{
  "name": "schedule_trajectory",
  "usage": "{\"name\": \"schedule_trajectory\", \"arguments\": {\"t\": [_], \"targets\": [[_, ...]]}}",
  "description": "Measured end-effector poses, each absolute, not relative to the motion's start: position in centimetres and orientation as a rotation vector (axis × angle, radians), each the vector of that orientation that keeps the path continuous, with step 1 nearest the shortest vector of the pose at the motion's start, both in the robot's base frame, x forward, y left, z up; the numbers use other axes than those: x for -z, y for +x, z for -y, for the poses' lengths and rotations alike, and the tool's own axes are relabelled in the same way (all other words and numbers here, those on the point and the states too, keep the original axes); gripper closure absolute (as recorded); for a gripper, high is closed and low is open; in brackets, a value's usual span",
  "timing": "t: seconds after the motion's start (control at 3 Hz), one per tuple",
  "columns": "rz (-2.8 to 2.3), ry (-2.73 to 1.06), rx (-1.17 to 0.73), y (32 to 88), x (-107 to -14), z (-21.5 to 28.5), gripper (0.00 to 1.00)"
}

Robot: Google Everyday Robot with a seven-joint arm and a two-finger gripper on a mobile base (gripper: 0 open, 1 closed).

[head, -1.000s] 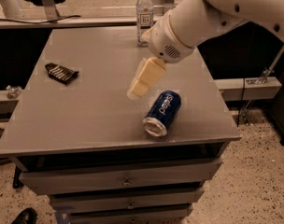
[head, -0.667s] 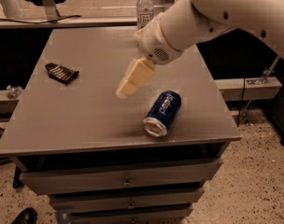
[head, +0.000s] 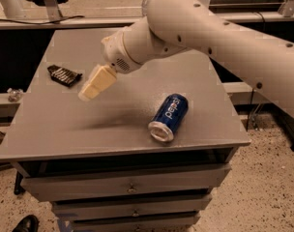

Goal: Pick rxbar chocolate

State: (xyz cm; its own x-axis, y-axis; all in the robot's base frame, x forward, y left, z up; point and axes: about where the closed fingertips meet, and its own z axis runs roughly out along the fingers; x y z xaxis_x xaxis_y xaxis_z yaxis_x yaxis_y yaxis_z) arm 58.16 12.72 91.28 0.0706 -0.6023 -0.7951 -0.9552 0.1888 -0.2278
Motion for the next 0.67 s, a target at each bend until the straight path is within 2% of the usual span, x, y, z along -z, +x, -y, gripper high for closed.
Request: {"name": "schedule_trajectory", "arguments": {"t": [0.67], "targets": [[-1.609,-1.419,-0.648,61.5,-88.2,-20.1,0.0]]}}
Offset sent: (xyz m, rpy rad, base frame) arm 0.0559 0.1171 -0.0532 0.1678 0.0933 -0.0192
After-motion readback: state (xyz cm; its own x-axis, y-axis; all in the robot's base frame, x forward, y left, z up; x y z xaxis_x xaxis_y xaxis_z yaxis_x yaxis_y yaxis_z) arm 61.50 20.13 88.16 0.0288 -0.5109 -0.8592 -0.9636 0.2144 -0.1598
